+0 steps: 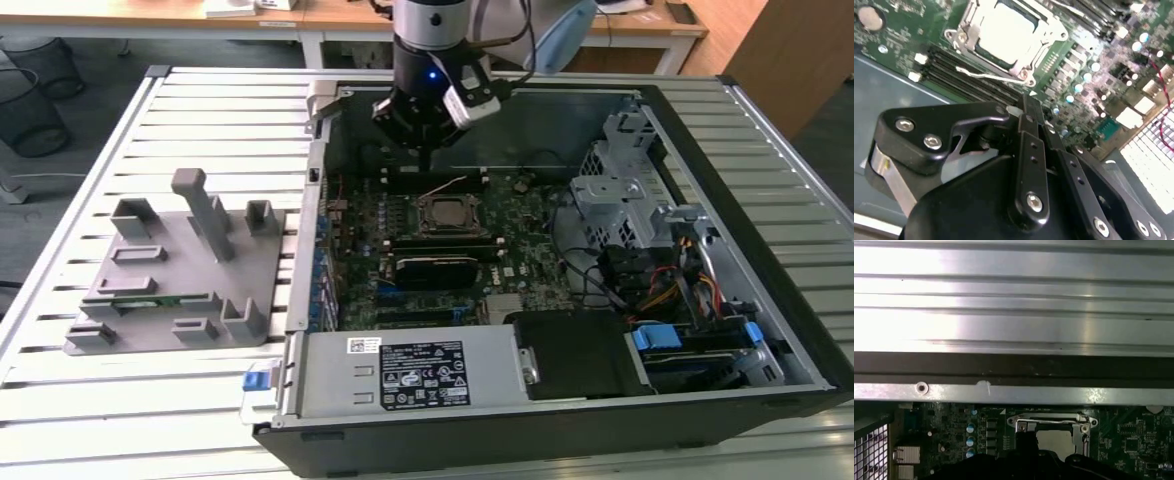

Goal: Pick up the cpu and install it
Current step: 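Install the first cpu locking lever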

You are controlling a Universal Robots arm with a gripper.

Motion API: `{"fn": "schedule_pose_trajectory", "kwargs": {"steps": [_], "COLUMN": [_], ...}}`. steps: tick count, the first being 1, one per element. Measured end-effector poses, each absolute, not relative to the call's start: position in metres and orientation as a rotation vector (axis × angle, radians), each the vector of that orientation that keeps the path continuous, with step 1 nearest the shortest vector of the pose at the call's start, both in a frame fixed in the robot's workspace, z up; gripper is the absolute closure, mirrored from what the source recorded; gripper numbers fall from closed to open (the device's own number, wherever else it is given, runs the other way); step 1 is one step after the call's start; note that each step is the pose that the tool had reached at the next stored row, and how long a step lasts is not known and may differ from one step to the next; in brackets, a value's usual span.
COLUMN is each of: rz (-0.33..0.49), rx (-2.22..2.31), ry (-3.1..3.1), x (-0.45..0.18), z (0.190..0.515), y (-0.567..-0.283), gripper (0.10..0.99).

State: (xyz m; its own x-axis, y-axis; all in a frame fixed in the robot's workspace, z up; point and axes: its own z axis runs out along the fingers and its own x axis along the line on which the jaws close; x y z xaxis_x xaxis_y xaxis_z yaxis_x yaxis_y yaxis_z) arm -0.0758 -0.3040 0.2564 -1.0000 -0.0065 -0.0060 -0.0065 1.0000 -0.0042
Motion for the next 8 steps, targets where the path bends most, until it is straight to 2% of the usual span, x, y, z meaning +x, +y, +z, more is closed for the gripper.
{"fn": "schedule_pose_trajectory", "kwargs": {"steps": [2, 5, 8], "rz": [0.016, 0.094, 0.101], "rx": [-0.01, -0.01, -0.009], "ry": [3.136, 3.134, 3.134], "x": [-0.0742, -0.0739, -0.0736], "z": [0.2561, 0.2556, 0.2553], "y": [-0.304, -0.3061, -0.3101], "gripper": [0.98, 0.98, 0.98]}}
